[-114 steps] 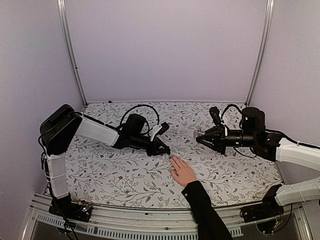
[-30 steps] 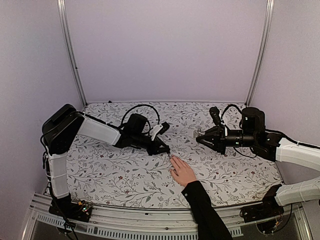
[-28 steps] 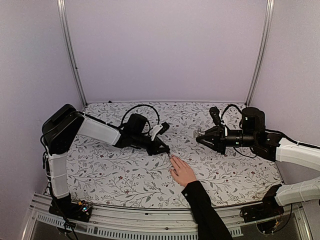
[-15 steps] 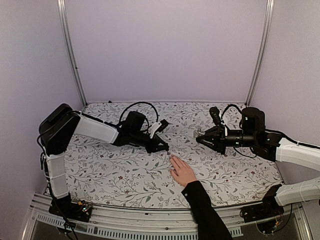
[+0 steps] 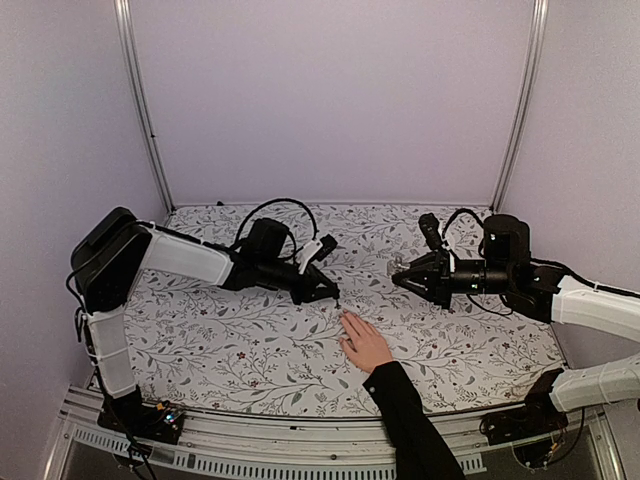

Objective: Paint the nails
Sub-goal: Paint the nail polish on the nail.

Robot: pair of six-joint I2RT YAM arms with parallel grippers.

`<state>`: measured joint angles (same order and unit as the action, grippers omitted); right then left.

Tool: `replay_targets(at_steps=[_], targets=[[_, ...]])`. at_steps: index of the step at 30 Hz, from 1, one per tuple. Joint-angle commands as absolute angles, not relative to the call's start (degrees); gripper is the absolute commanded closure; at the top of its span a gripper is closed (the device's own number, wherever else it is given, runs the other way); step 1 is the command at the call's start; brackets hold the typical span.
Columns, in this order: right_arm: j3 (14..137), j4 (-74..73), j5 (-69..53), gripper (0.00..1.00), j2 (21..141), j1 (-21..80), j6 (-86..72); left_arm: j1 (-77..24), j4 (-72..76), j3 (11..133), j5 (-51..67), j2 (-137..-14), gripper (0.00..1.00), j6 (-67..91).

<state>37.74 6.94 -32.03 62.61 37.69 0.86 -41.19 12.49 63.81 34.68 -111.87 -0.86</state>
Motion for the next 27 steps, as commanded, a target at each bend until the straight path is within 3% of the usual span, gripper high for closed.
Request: replay_targets(at_steps=[1, 27], targets=[[37.20, 8.26, -32.07, 1.00, 61.61, 37.27, 0.44, -42.20, 11.88, 63.70, 36.54, -111.71, 1.00, -2.26], [37.18, 8.44, -32.15, 1.00, 61.86, 37.29, 0.44, -42.77, 11.68, 65.22, 34.35, -115.41, 1.00, -0.92]])
